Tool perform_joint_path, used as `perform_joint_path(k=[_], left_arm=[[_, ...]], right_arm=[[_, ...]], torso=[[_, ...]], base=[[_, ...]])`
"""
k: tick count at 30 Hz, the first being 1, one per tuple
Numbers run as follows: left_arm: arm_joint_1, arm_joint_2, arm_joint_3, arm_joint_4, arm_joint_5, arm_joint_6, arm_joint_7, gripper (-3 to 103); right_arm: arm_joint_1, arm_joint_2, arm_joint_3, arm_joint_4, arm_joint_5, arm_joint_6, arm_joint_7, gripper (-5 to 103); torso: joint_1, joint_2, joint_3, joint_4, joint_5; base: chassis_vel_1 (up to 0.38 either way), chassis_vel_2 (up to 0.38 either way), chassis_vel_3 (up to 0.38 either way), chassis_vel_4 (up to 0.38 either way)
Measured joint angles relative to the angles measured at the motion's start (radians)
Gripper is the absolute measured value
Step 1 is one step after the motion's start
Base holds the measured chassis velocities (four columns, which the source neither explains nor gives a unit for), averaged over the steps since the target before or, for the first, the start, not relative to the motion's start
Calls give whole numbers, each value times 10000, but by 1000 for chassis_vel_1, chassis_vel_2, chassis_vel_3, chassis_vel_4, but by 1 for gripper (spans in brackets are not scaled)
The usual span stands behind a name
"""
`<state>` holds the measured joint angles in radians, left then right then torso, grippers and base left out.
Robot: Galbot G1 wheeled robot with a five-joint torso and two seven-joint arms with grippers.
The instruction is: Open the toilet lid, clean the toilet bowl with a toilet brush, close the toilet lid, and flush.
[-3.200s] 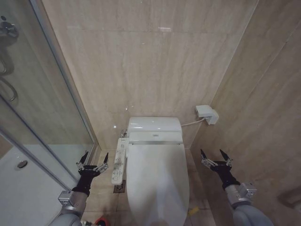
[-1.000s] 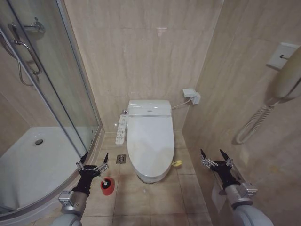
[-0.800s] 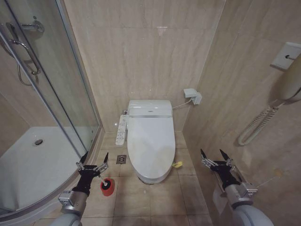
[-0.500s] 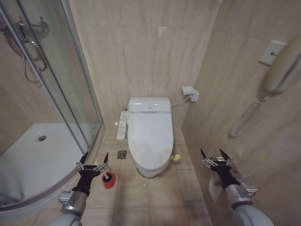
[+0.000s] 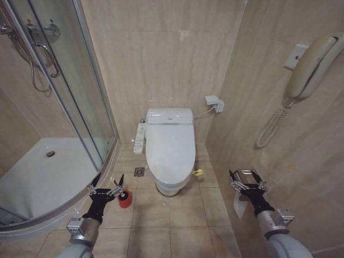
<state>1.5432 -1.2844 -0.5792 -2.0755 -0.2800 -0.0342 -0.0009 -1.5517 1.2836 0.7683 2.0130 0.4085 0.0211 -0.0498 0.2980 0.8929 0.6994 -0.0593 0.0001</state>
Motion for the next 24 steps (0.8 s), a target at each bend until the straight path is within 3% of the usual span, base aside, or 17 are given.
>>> perform_joint_path(k=[24], left_arm=[[3,0,0,0,0,0,0,100]], right_arm=[[-4,0,0,0,0,0,0,100]], torso=[[-6,3,-2,-2,-2]], base=[[47,-54,-50,48]])
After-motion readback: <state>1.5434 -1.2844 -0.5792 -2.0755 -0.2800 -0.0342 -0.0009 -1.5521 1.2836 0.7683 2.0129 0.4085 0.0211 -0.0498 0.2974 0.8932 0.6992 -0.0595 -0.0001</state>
